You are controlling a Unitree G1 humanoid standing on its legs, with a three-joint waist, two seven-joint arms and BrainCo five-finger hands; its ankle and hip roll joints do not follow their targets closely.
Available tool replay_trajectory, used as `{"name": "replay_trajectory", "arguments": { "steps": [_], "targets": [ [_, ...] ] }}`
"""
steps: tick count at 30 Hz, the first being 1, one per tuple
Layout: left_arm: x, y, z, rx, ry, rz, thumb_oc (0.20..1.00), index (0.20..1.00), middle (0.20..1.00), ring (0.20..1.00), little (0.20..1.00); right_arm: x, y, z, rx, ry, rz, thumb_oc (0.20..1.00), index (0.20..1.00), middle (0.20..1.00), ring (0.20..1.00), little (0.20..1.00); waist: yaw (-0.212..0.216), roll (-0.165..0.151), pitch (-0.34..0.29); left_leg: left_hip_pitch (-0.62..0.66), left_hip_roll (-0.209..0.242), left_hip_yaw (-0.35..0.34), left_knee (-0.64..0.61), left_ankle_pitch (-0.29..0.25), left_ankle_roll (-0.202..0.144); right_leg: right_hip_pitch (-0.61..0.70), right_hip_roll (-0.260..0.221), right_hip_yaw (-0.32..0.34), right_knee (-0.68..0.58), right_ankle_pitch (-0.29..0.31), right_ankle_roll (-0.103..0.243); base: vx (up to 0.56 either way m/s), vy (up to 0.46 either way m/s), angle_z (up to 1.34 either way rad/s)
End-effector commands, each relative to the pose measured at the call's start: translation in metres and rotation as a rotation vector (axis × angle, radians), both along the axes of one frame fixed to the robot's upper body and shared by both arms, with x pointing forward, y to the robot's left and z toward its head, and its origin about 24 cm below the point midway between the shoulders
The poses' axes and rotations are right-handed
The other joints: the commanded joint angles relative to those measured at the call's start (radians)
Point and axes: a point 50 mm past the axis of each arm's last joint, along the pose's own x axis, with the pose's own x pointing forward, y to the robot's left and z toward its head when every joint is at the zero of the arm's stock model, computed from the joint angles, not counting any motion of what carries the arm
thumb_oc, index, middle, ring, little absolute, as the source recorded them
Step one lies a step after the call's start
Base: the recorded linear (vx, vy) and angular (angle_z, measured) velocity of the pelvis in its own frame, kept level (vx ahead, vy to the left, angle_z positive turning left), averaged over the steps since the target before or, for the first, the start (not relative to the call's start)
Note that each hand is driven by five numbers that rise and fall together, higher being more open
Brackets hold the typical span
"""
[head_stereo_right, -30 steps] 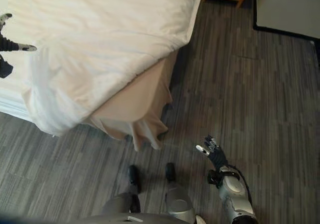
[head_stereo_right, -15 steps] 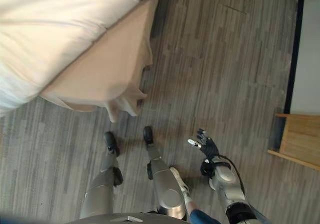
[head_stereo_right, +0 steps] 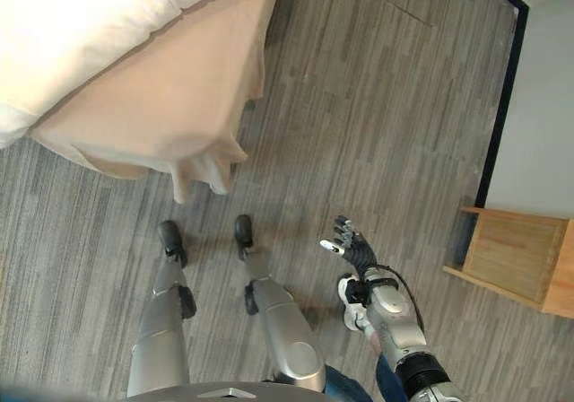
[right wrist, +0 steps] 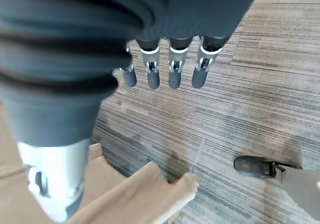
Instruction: Making the bed.
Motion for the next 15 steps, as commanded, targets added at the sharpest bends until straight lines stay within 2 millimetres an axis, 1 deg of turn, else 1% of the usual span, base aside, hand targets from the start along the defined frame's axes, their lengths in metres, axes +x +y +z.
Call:
{"name": "replay_trajectory", "arguments": {
  "steps": [1, 2, 3, 5, 6, 8, 9, 11, 12, 13, 14, 15],
  "targets": [
    [0.011, 0.019, -0.096, 0.032, 0.468, 0.118, 0.2, 0.2, 0.2, 0.2, 0.2, 0.008, -0.009, 0.012, -0.011, -0.072, -0.027, 1.0, 1.0, 1.0, 1.0, 1.0, 0.013, -0.001, 0.016, 0.146, 0.033, -0.074, -0.133, 0.022, -0.022, 0.1, -0.116, -0.05, 0.011, 0.01, 0.087, -0.02, 0.019, 0.05],
    [0.012, 0.019, -0.112, 0.02, 0.517, 0.105, 0.2, 0.2, 0.2, 0.2, 0.2, 0.009, -0.011, 0.012, -0.014, -0.074, -0.036, 1.0, 1.0, 1.0, 1.0, 1.0, 0.019, 0.0, 0.021, 0.152, 0.031, -0.074, -0.133, 0.02, -0.021, 0.106, -0.116, -0.047, 0.011, 0.01, 0.086, -0.02, 0.035, 0.05],
    [0.012, 0.019, -0.12, 0.023, 0.538, 0.099, 0.2, 0.2, 0.2, 0.2, 0.2, 0.01, -0.013, 0.012, -0.019, -0.073, -0.039, 1.0, 1.0, 1.0, 1.0, 1.0, 0.021, 0.004, 0.026, 0.16, 0.029, -0.073, -0.133, 0.019, -0.02, 0.112, -0.117, -0.046, 0.011, 0.009, 0.085, -0.02, 0.03, 0.0],
    [0.015, 0.012, -0.138, 0.057, 0.6, 0.055, 0.2, 0.2, 0.2, 0.2, 0.2, 0.01, -0.017, 0.013, -0.029, -0.077, -0.052, 1.0, 1.0, 1.0, 1.0, 1.0, 0.031, 0.012, 0.035, 0.171, 0.026, -0.074, -0.133, 0.017, -0.019, 0.122, -0.119, -0.047, 0.011, 0.007, 0.084, -0.02, 0.032, -0.05],
    [0.013, 0.011, -0.157, 0.056, 0.647, 0.037, 0.2, 0.2, 0.2, 0.2, 0.2, 0.011, -0.02, 0.014, -0.035, -0.078, -0.064, 1.0, 1.0, 1.0, 1.0, 1.0, 0.039, 0.02, 0.04, 0.178, 0.024, -0.074, -0.133, 0.017, -0.019, 0.13, -0.121, -0.05, 0.011, 0.005, 0.083, -0.02, 0.032, -0.02],
    [0.009, 0.004, -0.185, 0.071, 0.716, -0.017, 0.2, 0.2, 0.2, 0.2, 0.2, 0.011, -0.025, 0.014, -0.04, -0.076, -0.091, 1.0, 1.0, 1.0, 1.0, 1.0, 0.056, 0.034, 0.047, 0.192, 0.017, -0.075, -0.133, 0.015, -0.018, 0.144, -0.125, -0.053, 0.011, 0.001, 0.08, -0.02, 0.035, 0.0],
    [0.006, -0.004, -0.206, 0.086, 0.777, -0.068, 0.2, 0.2, 0.2, 0.2, 0.2, 0.011, -0.029, 0.014, -0.037, -0.076, -0.112, 1.0, 1.0, 1.0, 1.0, 1.0, 0.068, 0.046, 0.049, 0.199, 0.012, -0.075, -0.133, 0.016, -0.017, 0.151, -0.128, -0.056, 0.011, 0.0, 0.079, -0.03, 0.044, 0.0],
    [-0.004, -0.02, -0.236, 0.133, 0.873, -0.182, 0.2, 0.2, 0.2, 0.2, 0.2, 0.007, -0.04, 0.012, -0.05, -0.064, -0.148, 1.0, 1.0, 1.0, 1.0, 1.0, 0.092, 0.071, 0.054, 0.222, 0.001, -0.076, -0.133, 0.009, -0.014, 0.176, -0.135, -0.058, 0.011, -0.007, 0.075, 0.0, 0.066, -0.01],
    [-0.026, -0.042, -0.288, 0.172, 1.063, -0.316, 0.2, 0.2, 0.2, 0.2, 0.2, 0.003, -0.049, 0.01, -0.058, -0.053, -0.182, 1.0, 1.0, 1.0, 1.0, 1.0, 0.116, 0.101, 0.056, 0.256, -0.009, -0.075, -0.133, -0.005, -0.012, 0.208, -0.145, -0.064, 0.017, -0.022, 0.072, 0.03, 0.088, -0.01],
    [-0.042, -0.057, -0.312, 0.178, 1.156, -0.416, 0.2, 0.2, 0.2, 0.2, 0.2, 0.002, -0.054, 0.01, -0.061, -0.048, -0.207, 1.0, 1.0, 1.0, 1.0, 1.0, 0.129, 0.121, 0.056, 0.274, -0.016, -0.074, -0.133, -0.012, -0.011, 0.226, -0.152, -0.067, 0.02, -0.03, 0.071, 0.02, 0.066, 0.0],
    [-0.043, -0.056, -0.312, 0.177, 1.157, -0.415, 0.2, 0.2, 0.2, 0.2, 0.2, 0.002, -0.054, 0.01, -0.061, -0.048, -0.205, 1.0, 1.0, 1.0, 1.0, 1.0, 0.127, 0.12, 0.055, 0.272, -0.016, -0.074, -0.133, -0.008, -0.01, 0.225, -0.152, -0.066, 0.019, -0.026, 0.07, 0.03, 0.057, 0.06],
    [-0.077, -0.078, -0.355, 0.127, 1.309, -0.565, 0.2, 0.2, 0.2, 0.2, 0.2, -0.001, -0.059, 0.009, -0.069, -0.046, -0.216, 1.0, 1.0, 1.0, 1.0, 1.0, 0.138, 0.146, 0.05, 0.309, -0.027, -0.071, -0.133, -0.024, -0.008, 0.253, -0.159, -0.064, 0.028, -0.044, 0.068, 0.05, 0.072, 0.08]
  ]
}}
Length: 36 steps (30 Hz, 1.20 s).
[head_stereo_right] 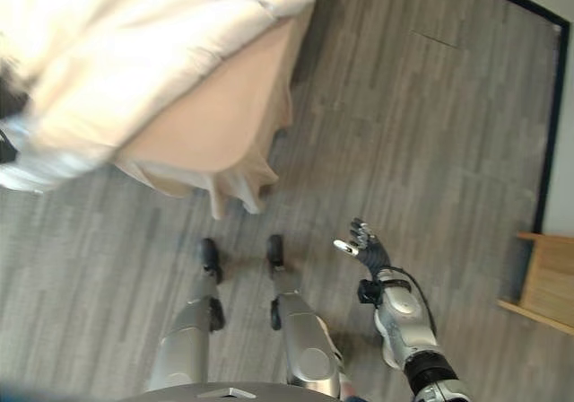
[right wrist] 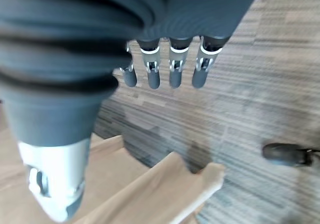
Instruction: Making the bed.
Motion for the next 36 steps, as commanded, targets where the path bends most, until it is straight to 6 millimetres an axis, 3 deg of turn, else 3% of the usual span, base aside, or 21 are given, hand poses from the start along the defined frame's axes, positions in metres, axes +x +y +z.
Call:
{"name": "replay_trajectory", "arguments": {
  "steps": [1, 2, 3, 4, 6, 7, 8, 9, 11, 14, 16, 17, 20, 21, 23, 24, 25, 32, 36],
  "targets": [
    [-0.08, -0.018, -0.155, 0.01, 0.762, -0.104, 0.2, 0.2, 0.2, 0.2, 0.2, 0.005, -0.01, 0.014, 0.0, -0.085, -0.052, 1.0, 1.0, 1.0, 1.0, 1.0, 0.027, -0.034, 0.043, 0.054, 0.024, -0.083, 0.007, -0.047, -0.031, 0.063, -0.12, -0.059, 0.035, -0.018, 0.079, 0.08, 0.08, 0.11],
    [-0.098, -0.034, -0.168, -0.025, 0.827, -0.185, 0.2, 0.2, 0.2, 0.2, 0.2, 0.001, -0.013, 0.013, 0.0, -0.084, -0.059, 1.0, 1.0, 1.0, 1.0, 1.0, 0.031, -0.022, 0.039, 0.069, 0.02, -0.082, 0.007, -0.052, -0.03, 0.077, -0.124, -0.059, 0.038, -0.026, 0.078, 0.03, 0.046, 0.09],
    [-0.099, -0.034, -0.168, -0.026, 0.829, -0.183, 0.2, 0.2, 0.2, 0.2, 0.2, 0.001, -0.013, 0.013, 0.0, -0.083, -0.058, 1.0, 1.0, 1.0, 1.0, 1.0, 0.03, -0.022, 0.038, 0.067, 0.02, -0.082, 0.007, -0.047, -0.03, 0.075, -0.124, -0.058, 0.037, -0.022, 0.078, 0.07, 0.02, 0.01],
    [-0.148, -0.053, -0.206, -0.135, 0.999, -0.224, 0.2, 0.2, 0.2, 0.2, 0.2, -0.003, -0.017, 0.007, 0.006, -0.061, -0.086, 1.0, 1.0, 1.0, 1.0, 1.0, 0.04, 0.0, 0.026, 0.099, 0.01, -0.082, 0.007, -0.061, -0.026, 0.105, -0.132, -0.059, 0.044, -0.039, 0.077, 0.08, 0.002, -0.03],
    [-0.195, -0.072, -0.245, -0.223, 1.156, -0.196, 0.2, 0.2, 0.2, 0.2, 0.2, -0.009, -0.016, -0.001, 0.012, -0.03, -0.099, 1.0, 1.0, 1.0, 1.0, 1.0, 0.042, 0.014, 0.008, 0.122, 0.005, -0.081, 0.007, -0.061, -0.022, 0.129, -0.138, -0.061, 0.04, -0.043, 0.074, 0.1, -0.046, 0.05],
    [-0.252, -0.109, -0.28, -0.295, 1.343, -0.207, 0.2, 0.2, 0.2, 0.2, 0.2, -0.018, -0.013, -0.013, 0.027, 0.017, -0.128, 1.0, 1.0, 1.0, 1.0, 1.0, 0.051, 0.029, -0.021, 0.144, -0.002, -0.086, 0.007, -0.065, -0.019, 0.155, -0.145, -0.068, 0.033, -0.05, 0.069, 0.1, -0.107, 0.1],
    [-0.267, -0.123, -0.286, -0.333, 1.382, -0.216, 0.2, 0.2, 0.2, 0.2, 0.2, -0.021, -0.013, -0.016, 0.035, 0.029, -0.141, 1.0, 1.0, 1.0, 1.0, 1.0, 0.054, 0.032, -0.03, 0.151, -0.005, -0.089, 0.007, -0.066, -0.018, 0.165, -0.146, -0.07, 0.031, -0.053, 0.067, 0.1, -0.097, 0.06],
    [-0.268, -0.124, -0.286, -0.335, 1.384, -0.217, 0.2, 0.2, 0.2, 0.2, 0.2, -0.022, -0.013, -0.016, 0.032, 0.031, -0.14, 1.0, 1.0, 1.0, 1.0, 1.0, 0.052, 0.034, -0.031, 0.152, -0.005, -0.089, 0.007, -0.067, -0.018, 0.168, -0.146, -0.071, 0.03, -0.054, 0.067, 0.06, -0.086, 0.08],
    [-0.29, -0.145, -0.289, -0.435, 1.427, -0.211, 0.2, 0.2, 0.2, 0.2, 0.2, -0.036, -0.018, -0.028, 0.061, 0.083, -0.212, 1.0, 1.0, 1.0, 1.0, 1.0, 0.065, 0.056, -0.054, 0.166, -0.015, -0.099, 0.007, -0.068, -0.015, 0.193, -0.153, -0.082, 0.025, -0.059, 0.064, 0.06, -0.069, 0.22],
    [-0.297, -0.153, -0.29, -0.488, 1.441, -0.189, 0.2, 0.2, 0.2, 0.2, 0.2, -0.044, -0.022, -0.036, 0.076, 0.127, -0.262, 1.0, 1.0, 1.0, 1.0, 1.0, 0.071, 0.074, -0.066, 0.176, -0.023, -0.11, 0.007, -0.068, -0.014, 0.213, -0.158, -0.093, 0.022, -0.064, 0.063, 0.03, -0.053, 0.16],
    [-0.298, -0.156, -0.294, -0.523, 1.431, -0.131, 0.2, 0.2, 0.2, 0.2, 0.2, -0.051, -0.029, -0.046, 0.112, 0.174, -0.348, 1.0, 1.0, 1.0, 1.0, 1.0, 0.082, 0.113, -0.091, 0.196, -0.034, -0.127, 0.007, -0.067, -0.015, 0.249, -0.171, -0.114, 0.024, -0.074, 0.061, 0.03, -0.058, 0.08],
    [-0.298, -0.155, -0.296, -0.519, 1.433, -0.109, 1.0, 1.0, 1.0, 1.0, 1.0, -0.051, -0.032, -0.046, 0.116, 0.178, -0.363, 1.0, 1.0, 1.0, 1.0, 1.0, 0.081, 0.12, -0.093, 0.202, -0.036, -0.13, 0.007, -0.068, -0.016, 0.257, -0.172, -0.117, 0.024, -0.075, 0.06, 0.02, -0.035, 0.21],
    [-0.31, -0.147, -0.302, -0.466, 1.483, -0.045, 1.0, 1.0, 1.0, 1.0, 1.0, -0.052, -0.04, -0.046, 0.118, 0.181, -0.409, 1.0, 1.0, 1.0, 1.0, 1.0, 0.08, 0.139, -0.111, 0.217, -0.039, -0.129, 0.007, -0.069, -0.017, 0.276, -0.175, -0.123, 0.025, -0.078, 0.059, 0.02, -0.015, 0.17],
    [-0.326, -0.137, -0.308, -0.439, 1.55, 0.06, 1.0, 1.0, 1.0, 1.0, 1.0, -0.054, -0.046, -0.044, 0.126, 0.173, -0.441, 1.0, 1.0, 1.0, 1.0, 1.0, 0.077, 0.151, -0.124, 0.23, -0.039, -0.125, 0.007, -0.07, -0.017, 0.288, -0.175, -0.121, 0.023, -0.08, 0.059, 0.03, -0.016, 0.11],
    [-0.338, -0.138, -0.312, -0.432, 1.615, 0.104, 1.0, 1.0, 1.0, 1.0, 1.0, -0.055, -0.055, -0.042, 0.126, 0.165, -0.478, 1.0, 1.0, 1.0, 1.0, 1.0, 0.07, 0.163, -0.134, 0.242, -0.038, -0.12, 0.007, -0.074, -0.018, 0.299, -0.177, -0.12, 0.021, -0.082, 0.058, 0.02, -0.01, 0.04],
    [-0.338, -0.138, -0.312, -0.432, 1.614, 0.104, 1.0, 1.0, 1.0, 1.0, 1.0, -0.055, -0.055, -0.042, 0.125, 0.165, -0.478, 1.0, 1.0, 1.0, 1.0, 1.0, 0.07, 0.163, -0.134, 0.243, -0.038, -0.12, 0.007, -0.074, -0.018, 0.299, -0.176, -0.12, 0.021, -0.082, 0.058, 0.03, -0.013, -0.05],
    [-0.356, -0.137, -0.313, -0.407, 1.716, 0.122, 1.0, 1.0, 1.0, 1.0, 1.0, -0.058, -0.063, -0.041, 0.128, 0.165, -0.516, 1.0, 1.0, 1.0, 1.0, 1.0, 0.062, 0.173, -0.147, 0.253, -0.039, -0.114, 0.007, -0.078, -0.018, 0.307, -0.177, -0.117, 0.02, -0.084, 0.058, 0.03, -0.012, -0.11],
    [-0.405, -0.15, -0.305, -0.397, 2.008, 0.066, 1.0, 1.0, 1.0, 1.0, 1.0, -0.06, -0.088, -0.03, 0.071, 0.163, -0.577, 1.0, 1.0, 1.0, 1.0, 1.0, 0.04, 0.228, -0.176, 0.284, -0.043, -0.095, 0.007, -0.087, -0.018, 0.329, -0.183, -0.101, 0.02, -0.09, 0.052, 0.02, -0.01, -0.12],
    [-0.413, -0.148, -0.304, -0.364, 2.062, 0.078, 1.0, 1.0, 1.0, 1.0, 1.0, -0.06, -0.097, -0.027, 0.054, 0.167, -0.603, 1.0, 1.0, 1.0, 1.0, 1.0, 0.034, 0.243, -0.178, 0.29, -0.041, -0.097, 0.007, -0.087, -0.019, 0.337, -0.18, -0.102, 0.021, -0.094, 0.048, 0.0, -0.029, 0.0]
  ]
}}
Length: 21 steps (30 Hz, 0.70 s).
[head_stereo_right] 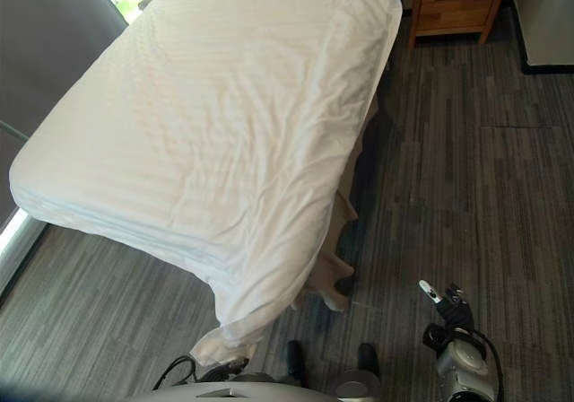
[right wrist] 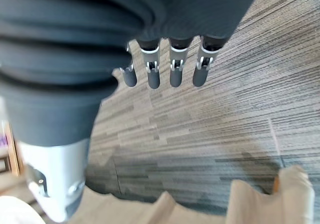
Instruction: Making the bed.
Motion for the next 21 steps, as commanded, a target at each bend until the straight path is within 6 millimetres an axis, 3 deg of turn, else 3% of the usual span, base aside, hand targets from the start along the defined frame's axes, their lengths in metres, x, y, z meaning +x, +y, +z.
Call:
{"name": "replay_trajectory", "arguments": {
  "steps": [1, 3, 5, 7, 8, 9, 10, 11, 13, 14, 17, 18, 19, 20, 21],
  "targets": [
    [-0.195, 0.048, -0.006, 0.258, 0.768, -0.299, 1.0, 1.0, 1.0, 1.0, 1.0, 0.023, -0.006, 0.018, -0.03, -0.091, -0.006, 1.0, 1.0, 1.0, 1.0, 1.0, 0.003, -0.039, 0.032, -0.016, -0.01, -0.035, 0.012, -0.029, -0.011, 0.009, -0.145, -0.046, 0.029, 0.022, 0.051, 0.02, -0.036, -0.01],
    [-0.197, 0.055, -0.005, 0.289, 0.781, -0.3, 1.0, 1.0, 1.0, 1.0, 1.0, 0.024, -0.008, 0.02, -0.046, -0.088, 0.0, 1.0, 1.0, 1.0, 1.0, 1.0, 0.0, -0.038, 0.031, -0.012, -0.008, -0.036, 0.012, -0.029, -0.012, 0.013, -0.142, -0.046, 0.031, 0.019, 0.049, 0.02, -0.035, -0.01],
    [-0.199, 0.082, -0.002, 0.386, 0.812, -0.255, 1.0, 1.0, 1.0, 1.0, 1.0, 0.032, -0.008, 0.029, -0.085, -0.104, 0.041, 1.0, 1.0, 1.0, 1.0, 1.0, -0.006, -0.037, 0.024, -0.005, -0.001, -0.032, 0.012, -0.029, -0.014, 0.018, -0.135, -0.048, 0.033, 0.014, 0.044, 0.0, 0.0, 0.0],
    [-0.198, 0.082, -0.002, 0.388, 0.811, -0.252, 1.0, 1.0, 1.0, 1.0, 1.0, 0.032, -0.007, 0.028, -0.084, -0.105, 0.042, 1.0, 1.0, 1.0, 1.0, 1.0, -0.008, -0.039, 0.026, -0.005, 0.0, -0.032, 0.012, -0.029, -0.015, 0.019, -0.135, -0.048, 0.034, 0.014, 0.044, 0.0, 0.0, 0.0],
    [-0.191, 0.104, 0.0, 0.457, 0.795, -0.189, 1.0, 1.0, 1.0, 1.0, 1.0, 0.036, -0.007, 0.033, -0.094, -0.118, 0.061, 1.0, 1.0, 1.0, 1.0, 1.0, -0.012, -0.043, 0.023, 0.001, 0.004, -0.029, 0.012, -0.029, -0.017, 0.022, -0.131, -0.046, 0.034, 0.013, 0.043, 0.0, 0.0, 0.0],
    [-0.147, 0.169, 0.012, 0.629, 0.686, -0.128, 1.0, 1.0, 1.0, 1.0, 1.0, 0.042, -0.008, 0.037, -0.122, -0.108, 0.123, 1.0, 1.0, 1.0, 1.0, 1.0, -0.028, -0.05, 0.02, 0.01, 0.009, -0.023, 0.012, -0.028, -0.023, 0.027, -0.128, -0.043, 0.036, 0.012, 0.042, 0.0, 0.0, 0.0],
    [-0.146, 0.17, 0.012, 0.63, 0.686, -0.127, 1.0, 1.0, 1.0, 1.0, 1.0, 0.042, -0.007, 0.037, -0.121, -0.108, 0.123, 1.0, 1.0, 1.0, 1.0, 1.0, -0.027, -0.051, 0.021, 0.009, 0.009, -0.023, 0.012, -0.028, -0.023, 0.026, -0.128, -0.043, 0.036, 0.013, 0.042, 0.03, -0.019, -0.01],
    [-0.128, 0.204, 0.028, 0.687, 0.665, -0.129, 1.0, 1.0, 1.0, 1.0, 1.0, 0.047, -0.013, 0.042, -0.127, -0.103, 0.142, 1.0, 1.0, 1.0, 1.0, 1.0, -0.029, -0.053, 0.01, 0.015, 0.012, -0.023, 0.012, -0.027, -0.025, 0.033, -0.125, -0.042, 0.039, 0.013, 0.043, 0.0, 0.0, 0.0],
    [-0.13, 0.214, 0.035, 0.704, 0.7, -0.187, 1.0, 1.0, 1.0, 1.0, 1.0, 0.048, -0.012, 0.041, -0.119, -0.096, 0.157, 1.0, 1.0, 1.0, 1.0, 1.0, -0.029, -0.062, 0.004, 0.022, 0.013, -0.022, 0.012, -0.03, -0.026, 0.04, -0.124, -0.042, 0.038, 0.012, 0.044, 0.03, -0.025, -0.05],
    [-0.11, 0.237, 0.049, 0.754, 0.642, -0.185, 1.0, 1.0, 1.0, 1.0, 1.0, 0.049, -0.011, 0.04, -0.108, -0.087, 0.178, 1.0, 1.0, 1.0, 1.0, 1.0, -0.026, -0.074, -0.008, 0.032, 0.016, -0.02, 0.012, -0.032, -0.028, 0.049, -0.123, -0.045, 0.039, 0.01, 0.045, 0.03, -0.028, -0.12],
    [-0.066, 0.268, 0.081, 0.766, 0.485, -0.065, 1.0, 1.0, 1.0, 1.0, 1.0, 0.041, -0.011, 0.036, -0.085, -0.09, 0.176, 1.0, 1.0, 1.0, 1.0, 1.0, -0.015, -0.083, -0.013, 0.041, 0.017, -0.026, 0.012, -0.027, -0.029, 0.061, -0.121, -0.056, 0.044, 0.007, 0.046, 0.01, -0.015, -0.02],
    [-0.04, 0.277, 0.1, 0.74, 0.37, 0.009, 1.0, 1.0, 1.0, 1.0, 1.0, 0.035, -0.011, 0.032, -0.07, -0.075, 0.168, 1.0, 1.0, 1.0, 1.0, 1.0, -0.004, -0.082, -0.013, 0.042, 0.016, -0.033, 0.012, -0.017, -0.028, 0.067, -0.122, -0.064, 0.046, 0.013, 0.046, 0.0, 0.0, 0.0],
    [-0.041, 0.278, 0.102, 0.742, 0.374, 0.014, 1.0, 1.0, 1.0, 1.0, 1.0, 0.035, -0.01, 0.031, -0.066, -0.075, 0.171, 1.0, 1.0, 1.0, 1.0, 1.0, -0.006, -0.087, -0.016, 0.044, 0.015, -0.034, 0.012, -0.024, -0.029, 0.071, -0.122, -0.064, 0.043, 0.008, 0.047, 0.01, -0.034, 0.04],
    [0.003, 0.281, 0.147, 0.647, 0.191, 0.071, 1.0, 1.0, 1.0, 1.0, 1.0, 0.023, -0.01, 0.023, -0.039, -0.05, 0.151, 1.0, 1.0, 1.0, 1.0, 1.0, 0.018, -0.09, -0.024, 0.048, 0.014, -0.051, 0.012, -0.017, -0.031, 0.087, -0.123, -0.084, 0.041, 0.009, 0.05, 0.04, -0.04, 0.1],
    [0.018, 0.28, 0.165, 0.62, 0.119, 0.064, 1.0, 1.0, 1.0, 1.0, 1.0, 0.018, -0.011, 0.02, -0.031, -0.039, 0.142, 1.0, 1.0, 1.0, 1.0, 1.0, 0.035, -0.084, -0.027, 0.049, 0.012, -0.059, 0.012, -0.014, -0.032, 0.094, -0.123, -0.095, 0.041, 0.008, 0.051, 0.01, -0.045, 0.14]
  ]
}}
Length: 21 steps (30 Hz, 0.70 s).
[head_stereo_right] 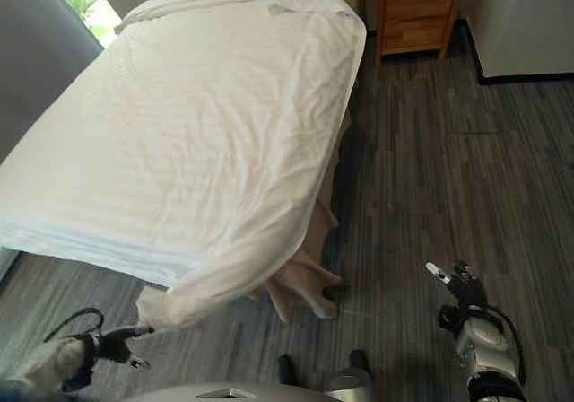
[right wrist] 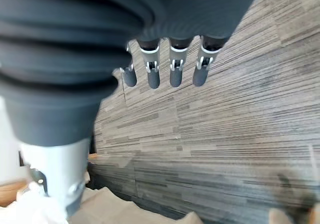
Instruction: Making the bed.
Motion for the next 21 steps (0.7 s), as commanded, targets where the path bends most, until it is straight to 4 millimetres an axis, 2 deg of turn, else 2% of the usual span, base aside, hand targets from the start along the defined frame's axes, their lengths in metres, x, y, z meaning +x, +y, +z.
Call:
{"name": "replay_trajectory", "arguments": {
  "steps": [1, 2, 3, 5, 8, 9, 10, 13, 16, 17, 19, 20, 21],
  "targets": [
    [-0.034, 0.085, 0.089, 0.123, 0.125, 0.224, 1.0, 1.0, 1.0, 1.0, 1.0, -0.012, 0.008, -0.014, 0.071, -0.016, -0.027, 1.0, 1.0, 1.0, 1.0, 1.0, 0.119, -0.049, -0.047, -0.018, -0.002, -0.059, 0.013, 0.008, -0.024, 0.032, -0.135, -0.104, 0.036, 0.015, 0.057, 0.0, -0.021, 0.26],
    [-0.035, 0.086, 0.092, 0.124, 0.127, 0.229, 1.0, 1.0, 1.0, 1.0, 1.0, -0.012, 0.01, -0.015, 0.076, -0.015, -0.025, 1.0, 1.0, 1.0, 1.0, 1.0, 0.116, -0.054, -0.047, -0.018, -0.002, -0.06, 0.013, 0.008, -0.024, 0.032, -0.135, -0.105, 0.036, 0.015, 0.057, 0.0, -0.039, 0.49],
    [-0.018, 0.081, 0.123, 0.106, 0.024, 0.184, 1.0, 1.0, 1.0, 1.0, 1.0, -0.019, 0.016, -0.023, 0.101, 0.007, -0.019, 1.0, 1.0, 1.0, 1.0, 1.0, 0.133, -0.061, -0.055, -0.017, -0.005, -0.075, 0.013, 0.012, -0.025, 0.044, -0.133, -0.12, 0.033, 0.014, 0.058, 0.01, -0.039, 0.5],
    [-0.002, 0.065, 0.144, 0.067, -0.057, 0.114, 1.0, 1.0, 1.0, 1.0, 1.0, -0.024, 0.02, -0.028, 0.122, 0.019, -0.023, 1.0, 1.0, 1.0, 1.0, 1.0, 0.148, -0.069, -0.062, -0.015, -0.007, -0.086, 0.013, 0.012, -0.026, 0.056, -0.13, -0.135, 0.028, 0.013, 0.059, 0.01, -0.043, 0.35],
    [0.011, 0.045, 0.164, -0.061, -0.173, 0.094, 1.0, 1.0, 1.0, 1.0, 1.0, -0.027, 0.027, -0.034, 0.156, 0.019, -0.024, 1.0, 1.0, 1.0, 1.0, 1.0, 0.16, -0.085, -0.066, -0.013, -0.008, -0.102, 0.013, 0.014, -0.027, 0.068, -0.127, -0.151, 0.025, 0.008, 0.058, 0.0, -0.03, 0.38],
    [0.009, 0.045, 0.165, -0.06, -0.173, 0.097, 1.0, 1.0, 1.0, 1.0, 1.0, -0.027, 0.028, -0.034, 0.159, 0.019, -0.022, 1.0, 1.0, 1.0, 1.0, 1.0, 0.157, -0.087, -0.065, -0.012, -0.007, -0.102, 0.013, 0.014, -0.028, 0.069, -0.127, -0.152, 0.025, 0.008, 0.058, 0.0, -0.024, 0.26],
    [0.016, 0.035, 0.179, -0.123, -0.248, 0.086, 1.0, 1.0, 1.0, 1.0, 1.0, -0.028, 0.029, -0.036, 0.166, 0.026, -0.018, 1.0, 1.0, 1.0, 1.0, 1.0, 0.165, -0.094, -0.068, -0.011, -0.007, -0.113, 0.013, 0.015, -0.028, 0.078, -0.123, -0.159, 0.023, 0.005, 0.057, 0.0, -0.018, 0.19],
    [0.018, 0.037, 0.191, -0.17, -0.333, 0.132, 1.0, 1.0, 1.0, 1.0, 1.0, -0.027, 0.029, -0.035, 0.169, 0.017, -0.016, 1.0, 1.0, 1.0, 1.0, 1.0, 0.171, -0.099, -0.069, -0.01, -0.006, -0.117, 0.013, 0.016, -0.028, 0.079, -0.12, -0.161, 0.024, 0.004, 0.056, 0.0, -0.017, 0.04],
    [0.014, 0.057, 0.204, -0.298, -0.511, 0.327, 1.0, 1.0, 1.0, 1.0, 1.0, -0.02, 0.029, -0.027, 0.159, -0.036, 0.002, 1.0, 1.0, 1.0, 1.0, 1.0, 0.173, -0.104, -0.068, -0.011, -0.003, -0.12, 0.013, 0.02, -0.029, 0.083, -0.117, -0.167, 0.024, 0.001, 0.055, 0.0, -0.004, 0.01],
    [0.003, 0.083, 0.208, -0.405, -0.712, 0.55, 1.0, 1.0, 1.0, 1.0, 1.0, -0.017, 0.029, -0.02, 0.152, -0.086, 0.002, 1.0, 1.0, 1.0, 1.0, 1.0, 0.178, -0.108, -0.065, -0.006, -0.002, -0.126, 0.013, 0.02, -0.029, 0.088, -0.116, -0.171, 0.025, -0.002, 0.054, 0.0, 0.0, 0.0],
    [-0.016, 0.109, 0.204, -0.502, -1.036, 0.808, 1.0, 1.0, 1.0, 1.0, 1.0, -0.012, 0.031, -0.012, 0.133, -0.146, 0.001, 1.0, 1.0, 1.0, 1.0, 1.0, 0.185, -0.121, -0.066, -0.008, 0.0, -0.134, 0.013, 0.02, -0.029, 0.088, -0.116, -0.174, 0.026, -0.008, 0.052, 0.0, -0.002, 0.0],
    [-0.023, 0.118, 0.186, -0.569, -1.153, 0.976, 1.0, 1.0, 1.0, 1.0, 1.0, -0.008, 0.034, -0.01, 0.128, -0.165, 0.008, 1.0, 1.0, 1.0, 1.0, 1.0, 0.183, -0.128, -0.065, -0.008, 0.001, -0.137, 0.013, 0.019, -0.028, 0.086, -0.115, -0.173, 0.027, -0.012, 0.051, 0.0, 0.0, 0.0],
    [-0.022, 0.118, 0.186, -0.572, -1.154, 0.975, 1.0, 1.0, 1.0, 1.0, 1.0, -0.008, 0.034, -0.009, 0.126, -0.166, 0.007, 1.0, 1.0, 1.0, 1.0, 1.0, 0.184, -0.126, -0.065, -0.011, 0.001, -0.137, 0.013, 0.022, -0.028, 0.083, -0.114, -0.173, 0.027, -0.009, 0.051, -0.01, 0.003, 0.15]
  ]
}}
